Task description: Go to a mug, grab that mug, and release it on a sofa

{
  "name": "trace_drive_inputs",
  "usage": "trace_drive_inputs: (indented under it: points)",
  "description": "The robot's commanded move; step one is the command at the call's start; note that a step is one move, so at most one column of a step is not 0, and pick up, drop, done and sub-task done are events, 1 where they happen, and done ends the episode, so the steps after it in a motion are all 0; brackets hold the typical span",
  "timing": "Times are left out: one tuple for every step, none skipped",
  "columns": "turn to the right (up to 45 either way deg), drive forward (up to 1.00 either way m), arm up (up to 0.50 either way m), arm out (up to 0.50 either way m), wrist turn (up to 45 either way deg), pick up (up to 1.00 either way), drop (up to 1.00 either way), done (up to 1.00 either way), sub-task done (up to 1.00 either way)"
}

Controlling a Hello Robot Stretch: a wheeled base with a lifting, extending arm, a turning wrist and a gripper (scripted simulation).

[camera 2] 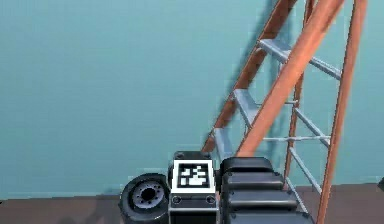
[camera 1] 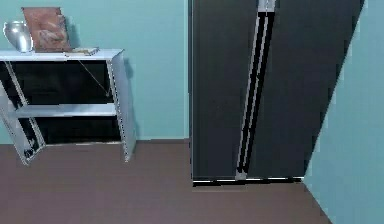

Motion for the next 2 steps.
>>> trace_drive_inputs:
  points:
    - [-9.0, 0.0, 0.0, 0.0, 0.0, 0.0, 0.0, 0.0, 0.0]
    - [0.0, 0.45, 0.0, 0.0, 0.0, 0.0, 0.0, 0.0, 0.0]
